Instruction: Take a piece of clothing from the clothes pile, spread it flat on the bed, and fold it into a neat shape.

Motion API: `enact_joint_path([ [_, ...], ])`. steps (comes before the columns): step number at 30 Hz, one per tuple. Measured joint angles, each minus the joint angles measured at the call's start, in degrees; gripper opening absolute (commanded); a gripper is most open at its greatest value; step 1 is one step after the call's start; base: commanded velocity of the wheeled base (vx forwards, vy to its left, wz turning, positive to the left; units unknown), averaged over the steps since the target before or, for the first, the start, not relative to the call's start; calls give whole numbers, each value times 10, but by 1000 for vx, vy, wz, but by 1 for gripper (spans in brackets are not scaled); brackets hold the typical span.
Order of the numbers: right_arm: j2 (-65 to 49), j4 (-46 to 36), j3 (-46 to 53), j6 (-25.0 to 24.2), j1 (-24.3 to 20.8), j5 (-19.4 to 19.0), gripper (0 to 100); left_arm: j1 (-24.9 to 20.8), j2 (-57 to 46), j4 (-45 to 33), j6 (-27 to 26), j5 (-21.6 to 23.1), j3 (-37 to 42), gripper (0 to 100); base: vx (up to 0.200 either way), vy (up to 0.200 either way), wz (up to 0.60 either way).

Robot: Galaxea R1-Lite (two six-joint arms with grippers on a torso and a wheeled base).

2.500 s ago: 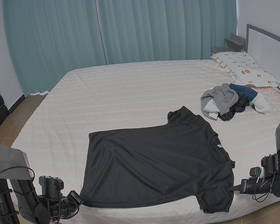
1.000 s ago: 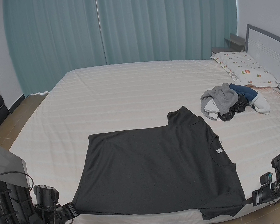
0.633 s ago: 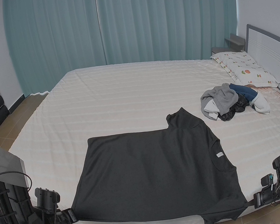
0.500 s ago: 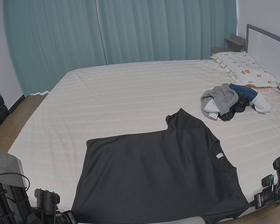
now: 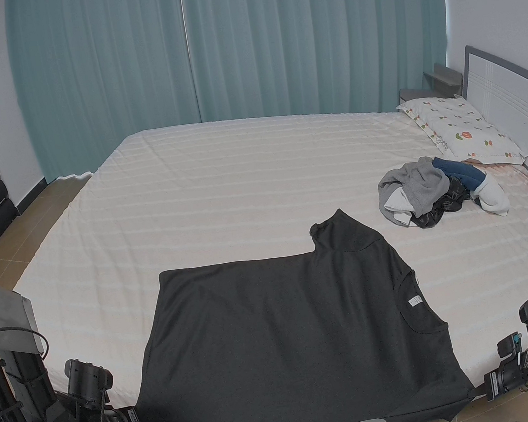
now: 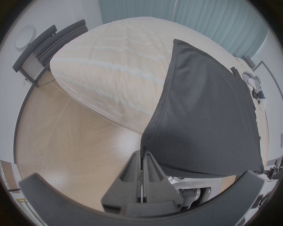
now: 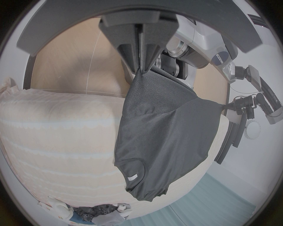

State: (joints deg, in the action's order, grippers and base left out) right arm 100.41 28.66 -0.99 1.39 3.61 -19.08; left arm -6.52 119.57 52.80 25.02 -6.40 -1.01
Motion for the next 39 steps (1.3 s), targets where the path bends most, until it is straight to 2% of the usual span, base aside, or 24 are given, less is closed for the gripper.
enact_joint_path([
  [7,-25,28,-14,-16,3,-7,0,6,-2,74,18,3,-1,0,0,0,0],
  [12,-27,44,-63,-72,-3,-12,0,12,-1,105,86,2,-33,0,0,0,0],
  [17,-20,48,-119,-114,-13,-15,0,14,0,110,124,2,-74,0,0,0,0],
  [29,50,50,-208,-127,-26,-16,0,13,24,112,153,4,-144,0,0,0,0],
  [34,83,51,-237,-130,-26,-15,0,12,44,113,187,4,-173,0,0,0,0],
  [39,105,51,-265,-153,-29,-16,0,12,60,112,194,4,-189,0,0,0,0],
])
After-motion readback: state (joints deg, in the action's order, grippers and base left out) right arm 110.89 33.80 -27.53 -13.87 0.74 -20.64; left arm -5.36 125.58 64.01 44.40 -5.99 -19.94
